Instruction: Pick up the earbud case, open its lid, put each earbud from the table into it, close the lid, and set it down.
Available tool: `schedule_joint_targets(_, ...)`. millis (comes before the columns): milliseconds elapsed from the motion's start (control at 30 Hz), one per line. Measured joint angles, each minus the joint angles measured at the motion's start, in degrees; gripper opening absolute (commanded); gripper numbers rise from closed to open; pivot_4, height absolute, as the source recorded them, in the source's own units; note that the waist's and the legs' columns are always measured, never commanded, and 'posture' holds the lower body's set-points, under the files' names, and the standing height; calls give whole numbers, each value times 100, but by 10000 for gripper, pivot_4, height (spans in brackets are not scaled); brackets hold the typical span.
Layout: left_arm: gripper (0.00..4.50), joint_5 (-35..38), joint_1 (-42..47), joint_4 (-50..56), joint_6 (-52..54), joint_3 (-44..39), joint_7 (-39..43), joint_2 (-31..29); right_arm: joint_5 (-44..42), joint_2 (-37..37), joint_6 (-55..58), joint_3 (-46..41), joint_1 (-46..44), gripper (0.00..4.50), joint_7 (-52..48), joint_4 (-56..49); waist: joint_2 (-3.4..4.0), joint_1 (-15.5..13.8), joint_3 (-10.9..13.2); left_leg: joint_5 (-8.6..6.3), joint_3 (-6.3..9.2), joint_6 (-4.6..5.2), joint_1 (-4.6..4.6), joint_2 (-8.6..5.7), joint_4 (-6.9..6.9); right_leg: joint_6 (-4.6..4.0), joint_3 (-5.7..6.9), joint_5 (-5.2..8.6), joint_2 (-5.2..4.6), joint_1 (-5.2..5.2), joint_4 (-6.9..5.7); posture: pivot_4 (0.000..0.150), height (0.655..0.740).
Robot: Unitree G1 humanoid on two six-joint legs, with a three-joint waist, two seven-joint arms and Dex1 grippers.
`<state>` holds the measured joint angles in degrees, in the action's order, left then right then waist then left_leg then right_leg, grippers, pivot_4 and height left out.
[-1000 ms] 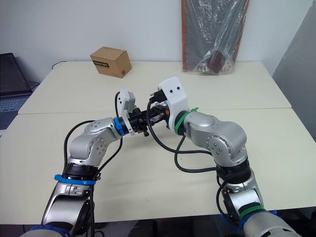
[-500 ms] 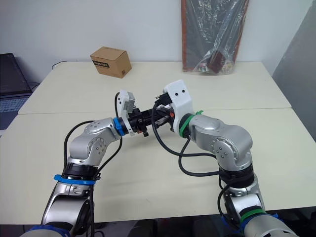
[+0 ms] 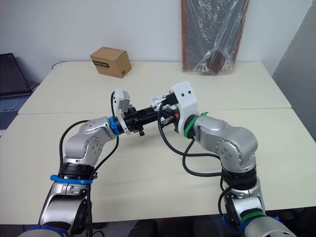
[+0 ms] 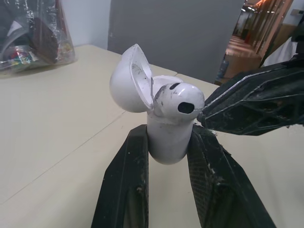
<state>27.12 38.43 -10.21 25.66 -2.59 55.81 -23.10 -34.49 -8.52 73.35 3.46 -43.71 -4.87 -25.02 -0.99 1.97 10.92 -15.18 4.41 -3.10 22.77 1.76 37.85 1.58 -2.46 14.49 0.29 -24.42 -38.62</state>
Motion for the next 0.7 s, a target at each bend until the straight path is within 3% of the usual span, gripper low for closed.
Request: schedule_joint_targets(700, 7913, -70, -122, 51, -90, 97, -15, 91, -205, 406, 160, -168, -295, 334, -134, 158, 0, 3, 0, 0, 0, 0, 0, 0, 1, 0, -1, 0, 0, 0, -1, 1500, 7400)
